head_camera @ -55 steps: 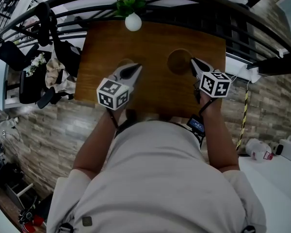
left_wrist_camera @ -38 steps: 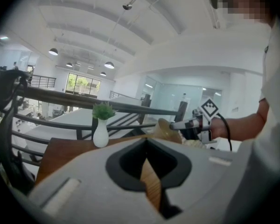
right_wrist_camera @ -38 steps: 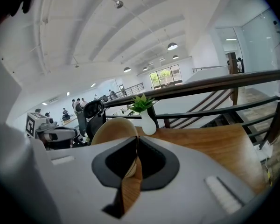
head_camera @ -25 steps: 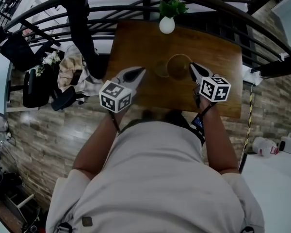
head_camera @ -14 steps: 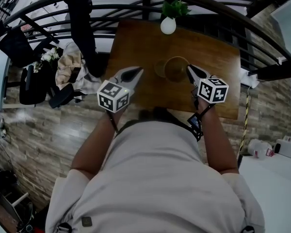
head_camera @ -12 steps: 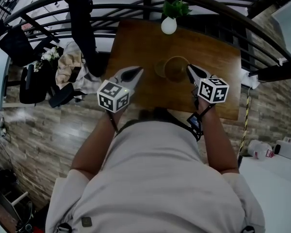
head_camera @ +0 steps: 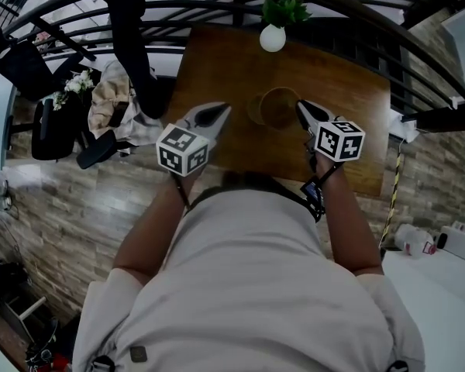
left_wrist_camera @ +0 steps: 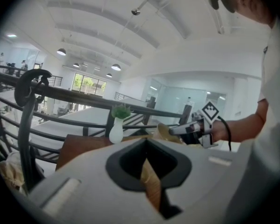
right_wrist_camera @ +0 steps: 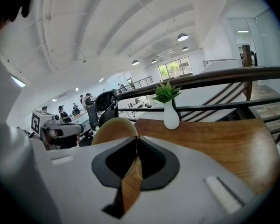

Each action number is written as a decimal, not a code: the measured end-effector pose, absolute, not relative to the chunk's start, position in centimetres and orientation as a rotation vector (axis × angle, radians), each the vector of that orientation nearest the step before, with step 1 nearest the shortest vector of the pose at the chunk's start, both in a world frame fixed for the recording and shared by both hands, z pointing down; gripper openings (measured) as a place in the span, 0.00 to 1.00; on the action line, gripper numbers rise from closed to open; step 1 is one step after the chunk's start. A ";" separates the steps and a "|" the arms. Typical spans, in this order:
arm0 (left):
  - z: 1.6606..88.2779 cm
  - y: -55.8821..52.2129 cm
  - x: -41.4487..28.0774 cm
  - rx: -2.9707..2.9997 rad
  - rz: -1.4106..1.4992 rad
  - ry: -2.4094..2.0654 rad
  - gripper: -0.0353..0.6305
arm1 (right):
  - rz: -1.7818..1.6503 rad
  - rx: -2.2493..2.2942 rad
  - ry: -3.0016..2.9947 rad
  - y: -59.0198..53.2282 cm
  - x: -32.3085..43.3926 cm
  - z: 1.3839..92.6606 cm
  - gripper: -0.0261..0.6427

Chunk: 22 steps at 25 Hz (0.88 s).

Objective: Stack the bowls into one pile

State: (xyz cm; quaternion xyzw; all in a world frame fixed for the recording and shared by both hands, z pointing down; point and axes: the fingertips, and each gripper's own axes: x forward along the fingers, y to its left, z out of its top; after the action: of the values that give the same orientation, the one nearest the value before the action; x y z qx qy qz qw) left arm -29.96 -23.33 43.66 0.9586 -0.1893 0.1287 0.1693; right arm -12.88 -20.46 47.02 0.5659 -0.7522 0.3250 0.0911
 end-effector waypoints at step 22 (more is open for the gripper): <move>52.3 -29.9 -24.3 2.566 0.448 -0.555 0.06 | 1.139 1.475 -2.212 -28.5 -11.1 55.2 0.07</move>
State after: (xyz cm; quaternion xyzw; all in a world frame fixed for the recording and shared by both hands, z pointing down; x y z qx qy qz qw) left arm -24.33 -29.87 52.33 0.9360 -0.2026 0.1633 0.2371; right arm -11.13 -28.54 55.15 0.5061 -0.7589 0.3906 0.1242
